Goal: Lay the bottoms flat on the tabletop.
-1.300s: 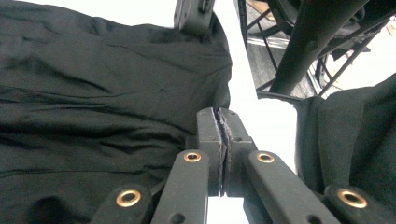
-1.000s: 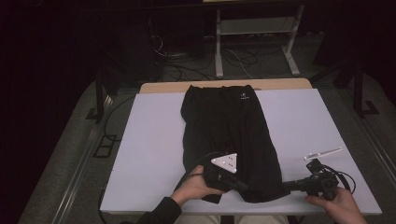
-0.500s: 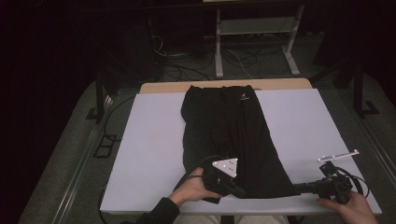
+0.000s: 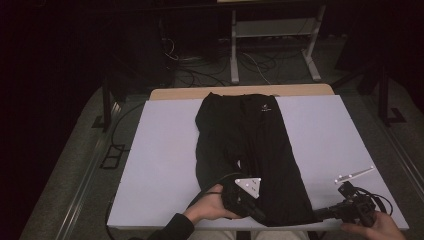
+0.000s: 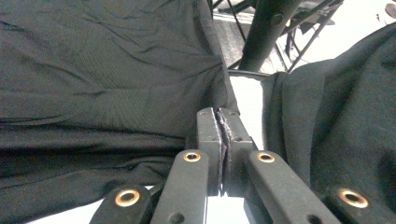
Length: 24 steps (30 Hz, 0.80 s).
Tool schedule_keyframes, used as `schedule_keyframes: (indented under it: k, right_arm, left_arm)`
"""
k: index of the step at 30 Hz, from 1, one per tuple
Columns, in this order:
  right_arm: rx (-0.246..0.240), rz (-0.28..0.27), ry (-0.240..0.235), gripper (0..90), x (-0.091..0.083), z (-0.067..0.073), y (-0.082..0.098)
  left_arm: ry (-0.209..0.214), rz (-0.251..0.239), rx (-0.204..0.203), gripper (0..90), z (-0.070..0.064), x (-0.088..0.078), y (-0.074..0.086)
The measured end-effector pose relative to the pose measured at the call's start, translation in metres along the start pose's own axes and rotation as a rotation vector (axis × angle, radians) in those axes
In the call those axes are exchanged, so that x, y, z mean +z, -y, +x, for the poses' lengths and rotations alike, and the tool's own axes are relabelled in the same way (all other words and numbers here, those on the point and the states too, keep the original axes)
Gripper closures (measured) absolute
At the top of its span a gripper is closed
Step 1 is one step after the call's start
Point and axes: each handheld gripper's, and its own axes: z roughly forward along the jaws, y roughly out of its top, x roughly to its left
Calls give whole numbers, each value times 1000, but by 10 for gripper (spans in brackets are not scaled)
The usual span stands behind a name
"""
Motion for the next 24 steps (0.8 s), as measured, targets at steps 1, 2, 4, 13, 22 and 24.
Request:
schedule_keyframes:
  k: [1,2,4,13,22,24]
  right_arm:
    - [-1,-2,-1,889,0,-1,1]
    - [5,0,-1,889,-1,-1,2]
    - [6,7,1,889,-1,-1,3]
    - [-4,-53,31,700,-9,4,3]
    - [-98,-184,86,436,-15,17,-13]
    - [-118,-203,97,377,-14,19,-18]
  left_arm:
    - [-2,6,4,870,0,0,0]
    - [0,5,1,870,0,1,0]
    - [2,6,-3,869,0,2,0]
    - [-25,-67,-63,661,2,-18,6]
    - [-171,-203,-155,355,-2,-63,24]
    - [-195,-216,-164,318,-2,-69,27]
